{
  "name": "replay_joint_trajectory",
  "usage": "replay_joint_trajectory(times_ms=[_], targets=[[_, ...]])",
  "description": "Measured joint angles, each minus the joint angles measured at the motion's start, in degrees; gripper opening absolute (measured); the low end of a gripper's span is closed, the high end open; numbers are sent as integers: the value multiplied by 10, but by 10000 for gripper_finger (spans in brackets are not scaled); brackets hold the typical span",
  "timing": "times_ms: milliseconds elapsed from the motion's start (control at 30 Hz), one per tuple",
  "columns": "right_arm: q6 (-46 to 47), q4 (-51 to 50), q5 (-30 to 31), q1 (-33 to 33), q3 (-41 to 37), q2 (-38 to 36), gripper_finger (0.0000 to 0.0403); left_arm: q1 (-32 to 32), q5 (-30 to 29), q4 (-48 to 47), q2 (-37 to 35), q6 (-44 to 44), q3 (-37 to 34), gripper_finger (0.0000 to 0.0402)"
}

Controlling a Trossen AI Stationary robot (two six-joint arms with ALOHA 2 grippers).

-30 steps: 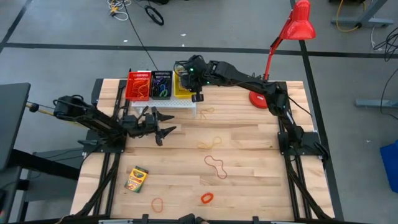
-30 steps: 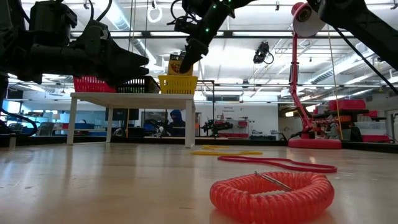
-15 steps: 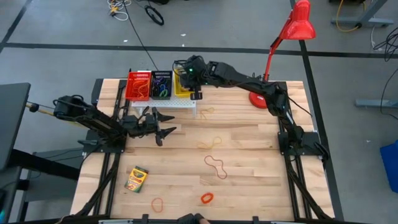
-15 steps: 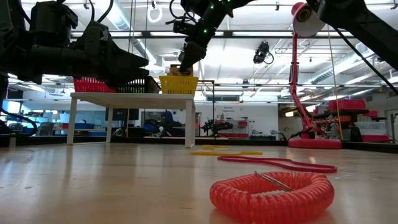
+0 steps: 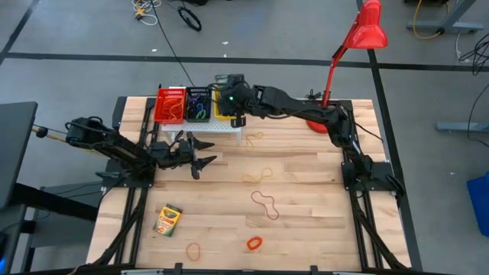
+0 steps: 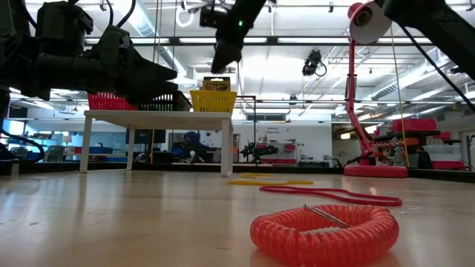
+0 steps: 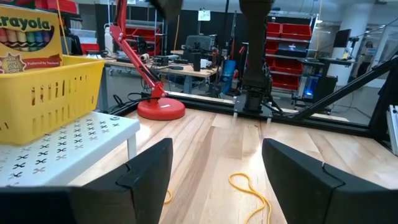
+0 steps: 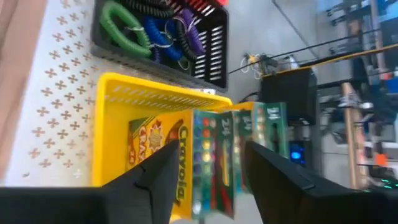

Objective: Pick & Place Office Desk Supplies
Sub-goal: Put the yellow rubber band into the red bin on the shelf

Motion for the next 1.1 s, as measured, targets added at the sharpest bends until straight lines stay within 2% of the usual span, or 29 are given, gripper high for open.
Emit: replay_joint_trajectory(times_ms=[133, 300, 333, 467, 767, 967, 1100], targets=[[40, -59, 15, 22, 0, -36, 145, 0, 7, -1, 0, 0, 0, 244], [138, -163, -42, 0, 1, -67, 26, 0, 18, 0, 0, 6, 0, 222], [150, -174, -58, -10, 1, -68, 14, 0, 18, 0, 0, 10, 0, 216], [167, -151, -92, -39, -42, -71, 15, 0, 16, -1, 0, 38, 0, 197], [161, -75, -128, -86, -155, -68, 4, 0, 17, -4, 0, 42, 0, 158], [156, -51, -174, -84, -171, -68, 4, 0, 17, -5, 0, 43, 0, 147], [149, -36, -181, -78, -171, -69, 3, -1, 17, -5, 0, 43, 0, 146]])
